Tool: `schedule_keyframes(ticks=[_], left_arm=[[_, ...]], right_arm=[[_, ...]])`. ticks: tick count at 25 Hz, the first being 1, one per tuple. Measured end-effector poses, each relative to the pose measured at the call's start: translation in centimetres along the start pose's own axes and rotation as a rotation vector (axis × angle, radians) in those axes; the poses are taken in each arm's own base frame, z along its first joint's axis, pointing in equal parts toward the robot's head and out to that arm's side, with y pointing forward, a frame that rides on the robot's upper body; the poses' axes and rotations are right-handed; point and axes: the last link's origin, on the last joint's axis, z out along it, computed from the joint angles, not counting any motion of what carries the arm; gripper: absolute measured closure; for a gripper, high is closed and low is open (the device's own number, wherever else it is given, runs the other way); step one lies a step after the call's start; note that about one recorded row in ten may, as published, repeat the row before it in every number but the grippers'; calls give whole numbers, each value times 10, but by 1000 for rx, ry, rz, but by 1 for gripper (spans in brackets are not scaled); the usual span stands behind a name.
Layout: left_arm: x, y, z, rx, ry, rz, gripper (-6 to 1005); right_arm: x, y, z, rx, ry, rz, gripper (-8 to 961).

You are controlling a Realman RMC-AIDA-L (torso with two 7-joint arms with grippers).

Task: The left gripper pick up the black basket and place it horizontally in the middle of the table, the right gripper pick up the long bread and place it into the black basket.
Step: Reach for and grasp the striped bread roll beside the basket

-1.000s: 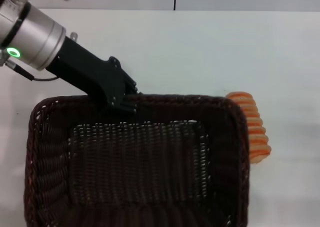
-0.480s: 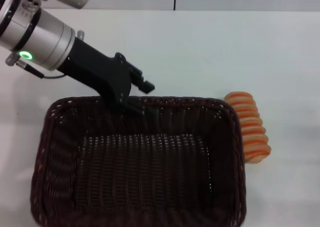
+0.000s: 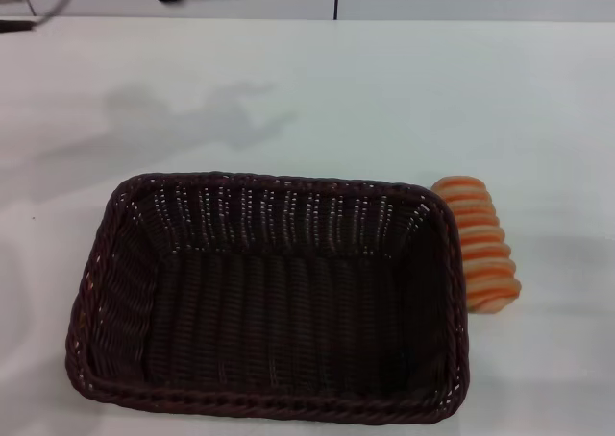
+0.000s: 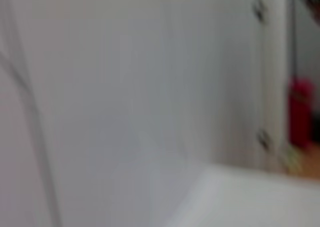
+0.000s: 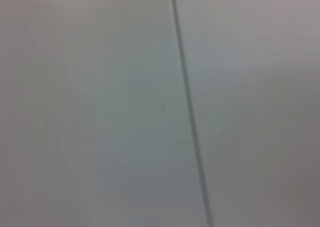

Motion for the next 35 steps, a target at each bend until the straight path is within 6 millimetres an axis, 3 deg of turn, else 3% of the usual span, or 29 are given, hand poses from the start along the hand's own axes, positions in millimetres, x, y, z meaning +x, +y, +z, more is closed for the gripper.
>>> schedule_keyframes(ticks=[1,3,6,8,11,16,21,35], left_arm=[[-7,-6,-17,88,131,-29,397],[-11,-7,-24,122,197,-40,397],[-39,-9,-50,264,426,-92,399],[-47,-10,-56,310,484,-112,399],[-70,-12,-73,431,607,-179,400],[-77,-12,-85,477,624,-187,402],[-84,-10,-97,517,622,-182,410],[-90,1,-116,527,652,-145,413]], right_arm=[[4,11,-1,-36,27,35,290],[6,18,-1,-57,43,58,291],[15,49,-2,-152,120,144,294],[17,56,-3,-173,138,161,296],[26,84,-10,-267,227,226,299],[39,98,-22,-323,356,305,303],[53,99,-30,-330,473,324,308],[72,109,-30,-378,614,323,321]])
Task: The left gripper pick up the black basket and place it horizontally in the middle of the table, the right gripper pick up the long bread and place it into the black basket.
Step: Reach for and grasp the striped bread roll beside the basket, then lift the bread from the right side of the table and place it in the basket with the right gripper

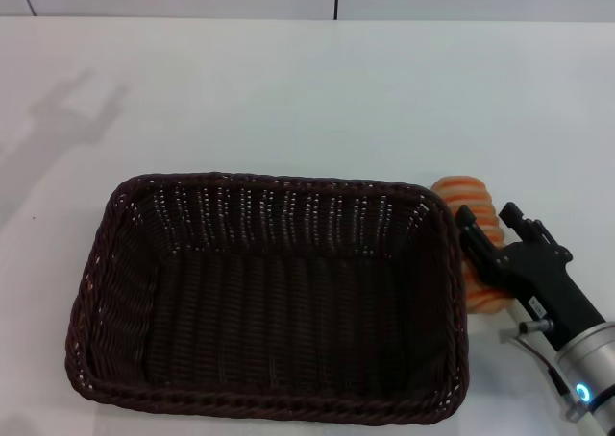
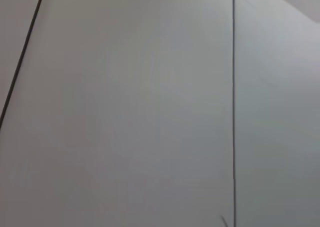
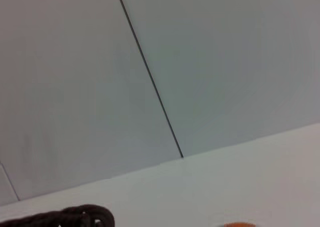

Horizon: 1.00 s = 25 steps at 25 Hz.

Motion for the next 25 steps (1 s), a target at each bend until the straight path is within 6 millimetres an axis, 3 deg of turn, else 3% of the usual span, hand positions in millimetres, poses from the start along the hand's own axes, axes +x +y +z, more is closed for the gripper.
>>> schedule_keyframes(ticks=[18,21,25], left_arm=[[8,1,-1,-15,35,10,413],[8,1,-1,-15,35,10,413],[9,2,-1,-21,38,10,413]], right_arm=[[4,2,7,-16,44,41,337],[-6,-1,-1,-16,-34,42,391],[-34,-19,-27,-3,-246,18,440]])
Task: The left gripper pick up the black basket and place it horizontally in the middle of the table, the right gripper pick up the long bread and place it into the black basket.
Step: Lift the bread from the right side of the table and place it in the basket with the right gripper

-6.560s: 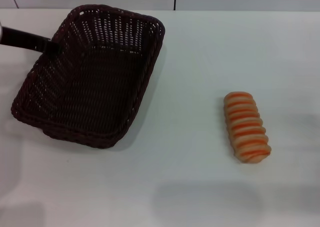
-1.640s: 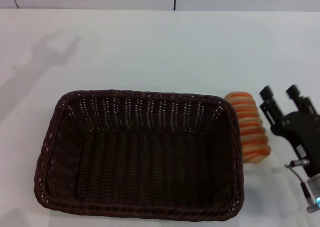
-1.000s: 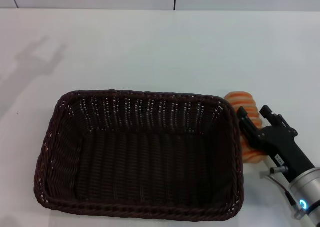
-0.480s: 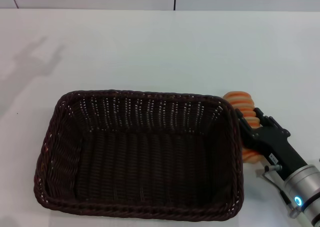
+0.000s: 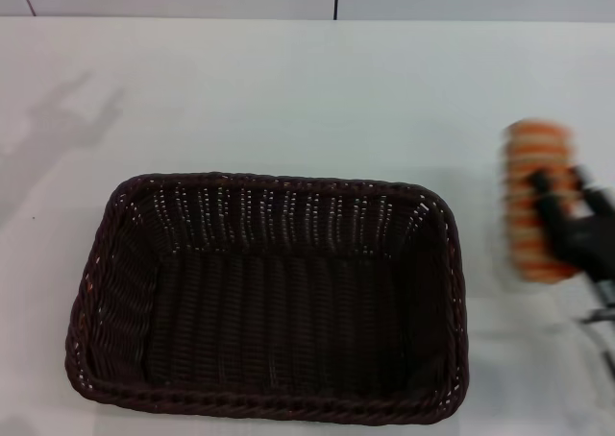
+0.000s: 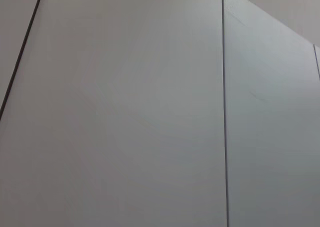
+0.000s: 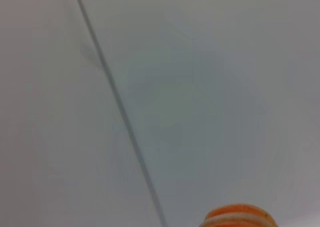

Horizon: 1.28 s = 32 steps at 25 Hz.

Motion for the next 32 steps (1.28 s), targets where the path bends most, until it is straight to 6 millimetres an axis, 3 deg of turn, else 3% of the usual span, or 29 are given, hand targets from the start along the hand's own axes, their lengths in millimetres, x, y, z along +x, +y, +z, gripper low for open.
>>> schedule_keyframes(ticks=[3,6,7,8,9,12,15,18,29,32], left_arm=[[1,1,0,-4,2,-4,413],[2,1,0,-8,5,-4,413],[3,1,1,-11,6,-3,413],[4,1,1,-12,7,-3,413],[4,1,1,-14,8,-1,413],[5,2,2,-16,9,1,413],[5,2,3,-18,11,-1,413],[5,2,4,-19,12,-1,413],[2,0,3,-2,4,-9,413],[2,0,4,-2,4,-9,413]], right_arm=[[-24,-8,-13,-46,-143,-41,459],[-34,0,-14,-123,-197,-48,472],[-36,6,-13,-171,-215,-45,472],[-40,25,-8,-298,-243,-26,472],[-40,25,-8,-298,-243,-26,472],[-39,60,3,-485,-249,17,473],[-30,94,14,-654,-195,42,473],[-21,114,17,-771,-131,17,473],[-5,128,30,-848,3,-78,461],[-11,122,29,-812,-43,-72,328]])
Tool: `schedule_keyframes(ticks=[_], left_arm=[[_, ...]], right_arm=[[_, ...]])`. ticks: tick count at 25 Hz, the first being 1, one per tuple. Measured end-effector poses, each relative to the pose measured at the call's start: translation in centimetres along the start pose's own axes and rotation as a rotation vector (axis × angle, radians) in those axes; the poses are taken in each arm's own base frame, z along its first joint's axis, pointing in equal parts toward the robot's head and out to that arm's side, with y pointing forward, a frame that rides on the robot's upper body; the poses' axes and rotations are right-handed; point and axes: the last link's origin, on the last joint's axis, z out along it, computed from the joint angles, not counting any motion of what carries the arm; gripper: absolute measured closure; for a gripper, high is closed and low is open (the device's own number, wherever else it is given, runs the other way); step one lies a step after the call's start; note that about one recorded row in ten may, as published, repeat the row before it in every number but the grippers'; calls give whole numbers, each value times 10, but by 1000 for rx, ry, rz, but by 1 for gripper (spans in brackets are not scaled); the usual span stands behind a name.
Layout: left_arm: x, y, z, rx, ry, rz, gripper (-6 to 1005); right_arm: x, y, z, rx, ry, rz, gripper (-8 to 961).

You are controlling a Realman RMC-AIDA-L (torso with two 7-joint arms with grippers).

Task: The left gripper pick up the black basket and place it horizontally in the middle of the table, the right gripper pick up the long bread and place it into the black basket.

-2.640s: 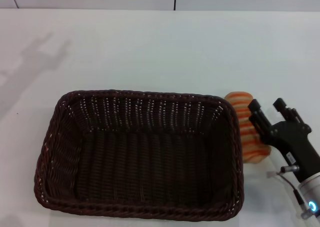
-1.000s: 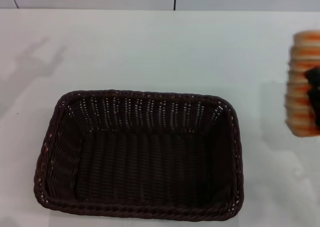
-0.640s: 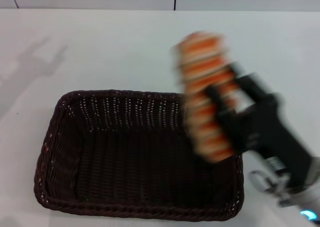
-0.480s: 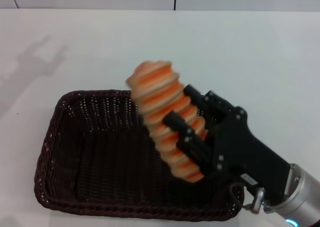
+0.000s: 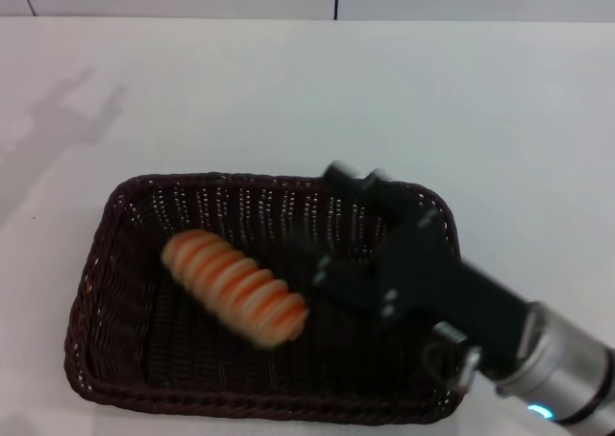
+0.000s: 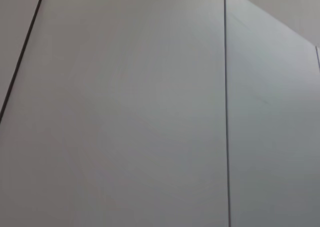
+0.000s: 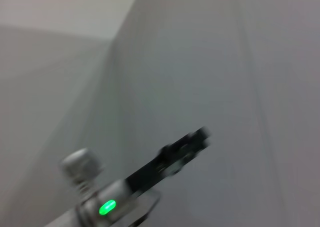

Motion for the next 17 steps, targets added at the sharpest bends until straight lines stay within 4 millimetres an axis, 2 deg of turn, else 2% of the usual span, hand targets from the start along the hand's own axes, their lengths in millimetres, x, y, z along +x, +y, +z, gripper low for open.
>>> schedule_keyframes(ticks=[2,3,9,10,13,16,17], left_arm=[[0,-1,-1,8,-2,0,413],[0,-1,-1,8,-2,0,413],[-1,-4,-4,29,-5,4,413],[-10,-13,-19,121,-9,-16,413],[-22,-23,-41,247,5,-3,413],[-29,-25,-51,300,7,-2,413],[-37,-27,-60,357,1,12,413]], right_arm=[[-6,-10,-10,77,-40,-17,239],[-11,-16,-18,136,-72,-32,237],[-40,-54,-96,605,-240,-177,231],[-45,-60,-111,687,-258,-201,231],[-53,-69,-146,879,-283,-262,231],[-56,-77,-174,1031,-262,-308,231],[-56,-80,-181,1069,-247,-315,231]])
